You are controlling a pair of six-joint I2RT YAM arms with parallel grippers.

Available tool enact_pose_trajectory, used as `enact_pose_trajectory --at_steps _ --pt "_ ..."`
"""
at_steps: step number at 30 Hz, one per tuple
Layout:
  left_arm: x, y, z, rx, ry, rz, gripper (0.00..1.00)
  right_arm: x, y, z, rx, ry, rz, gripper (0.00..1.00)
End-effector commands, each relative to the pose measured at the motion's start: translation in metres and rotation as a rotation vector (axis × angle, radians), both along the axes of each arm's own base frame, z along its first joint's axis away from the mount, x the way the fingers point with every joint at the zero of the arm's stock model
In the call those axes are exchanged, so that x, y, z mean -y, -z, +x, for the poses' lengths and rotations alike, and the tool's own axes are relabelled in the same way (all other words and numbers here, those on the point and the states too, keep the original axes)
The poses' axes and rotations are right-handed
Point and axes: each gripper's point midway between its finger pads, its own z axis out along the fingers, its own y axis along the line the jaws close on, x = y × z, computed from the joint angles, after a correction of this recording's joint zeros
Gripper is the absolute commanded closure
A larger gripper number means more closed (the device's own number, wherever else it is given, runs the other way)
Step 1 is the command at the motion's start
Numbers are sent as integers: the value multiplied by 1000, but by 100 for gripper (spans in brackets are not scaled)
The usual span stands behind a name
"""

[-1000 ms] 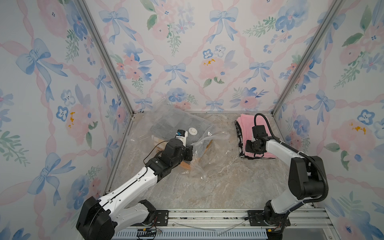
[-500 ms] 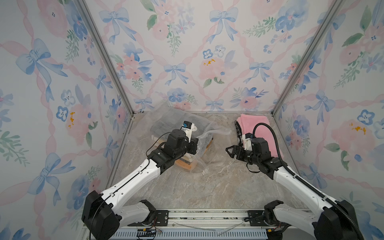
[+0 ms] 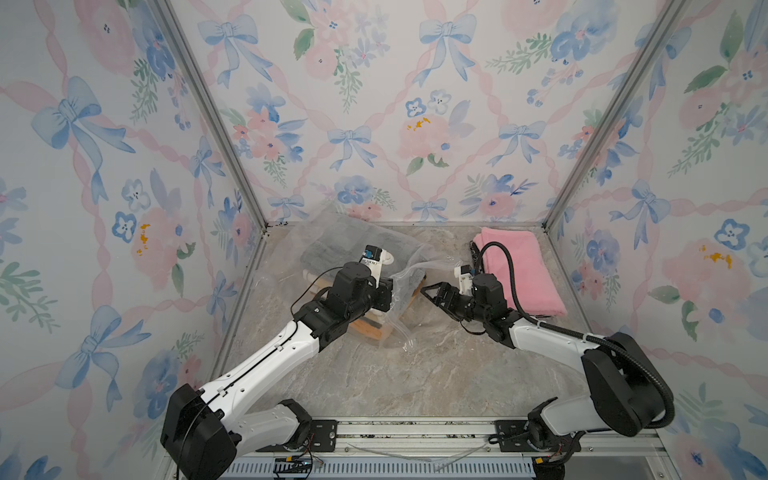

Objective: Take the blanket out of the vacuum bag
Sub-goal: Take out the blanket from the vacuum bag.

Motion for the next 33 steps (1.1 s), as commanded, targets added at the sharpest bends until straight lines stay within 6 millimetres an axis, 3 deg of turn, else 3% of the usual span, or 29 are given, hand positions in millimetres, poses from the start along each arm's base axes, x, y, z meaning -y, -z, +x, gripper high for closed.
enact_pose_trajectory --at_steps 1,8,16,23,33 --pt "-3 -6 -4 22 -10 -17 100 -22 -35 18 86 -7 113 5" --pt "-7 0 -8 10 -19 -25 100 -31 -22 41 85 26 117 7" --pt "-9 -9 -10 36 -19 -40 100 -38 -11 56 84 44 109 9" --pt "-10 -18 -12 53 -16 -57 100 -43 -15 66 107 41 101 26" --pt "-11 -18 -14 52 -12 -59 100 -49 -17 71 103 23 76 26"
